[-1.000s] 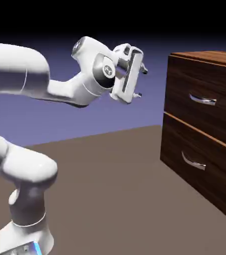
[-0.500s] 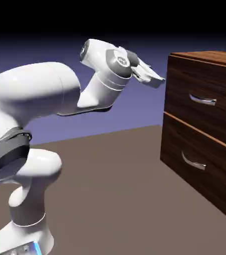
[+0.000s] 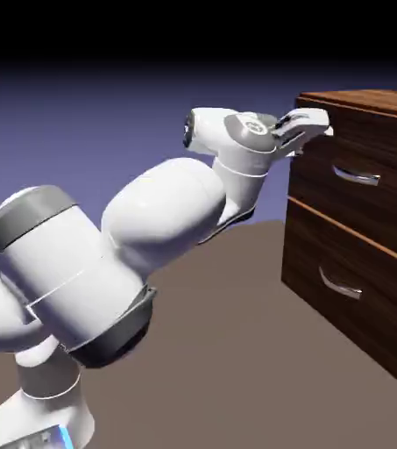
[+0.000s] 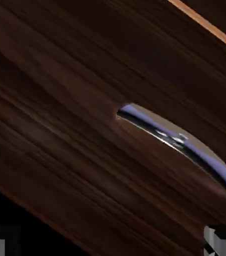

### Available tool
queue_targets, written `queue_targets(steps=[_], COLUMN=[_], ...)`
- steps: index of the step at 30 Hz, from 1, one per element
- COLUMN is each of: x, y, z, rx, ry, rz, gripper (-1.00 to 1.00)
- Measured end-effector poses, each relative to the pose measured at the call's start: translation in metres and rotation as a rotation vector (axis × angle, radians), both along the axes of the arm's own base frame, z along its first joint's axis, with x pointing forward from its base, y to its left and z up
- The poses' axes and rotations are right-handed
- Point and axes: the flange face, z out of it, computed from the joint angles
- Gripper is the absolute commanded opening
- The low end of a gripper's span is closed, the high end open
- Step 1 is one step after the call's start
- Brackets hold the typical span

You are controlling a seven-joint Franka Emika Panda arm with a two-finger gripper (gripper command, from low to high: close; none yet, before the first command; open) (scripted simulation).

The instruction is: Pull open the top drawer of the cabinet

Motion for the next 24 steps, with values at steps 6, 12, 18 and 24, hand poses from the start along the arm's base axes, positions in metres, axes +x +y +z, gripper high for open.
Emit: queue_targets(steps=[6,12,18,24], x=[0.039,0.074,0.117,0.11], y=[0.018,0.049,0.054,0.054], z=[-0.041,-0.09,-0.098,-0.098], rx=[-0.356,-0.72,-0.775,-0.775], ry=[-0.068,-0.133,-0.143,-0.143], rz=[0.02,0.031,0.032,0.032], gripper=[0.0,0.0,0.0,-1.0])
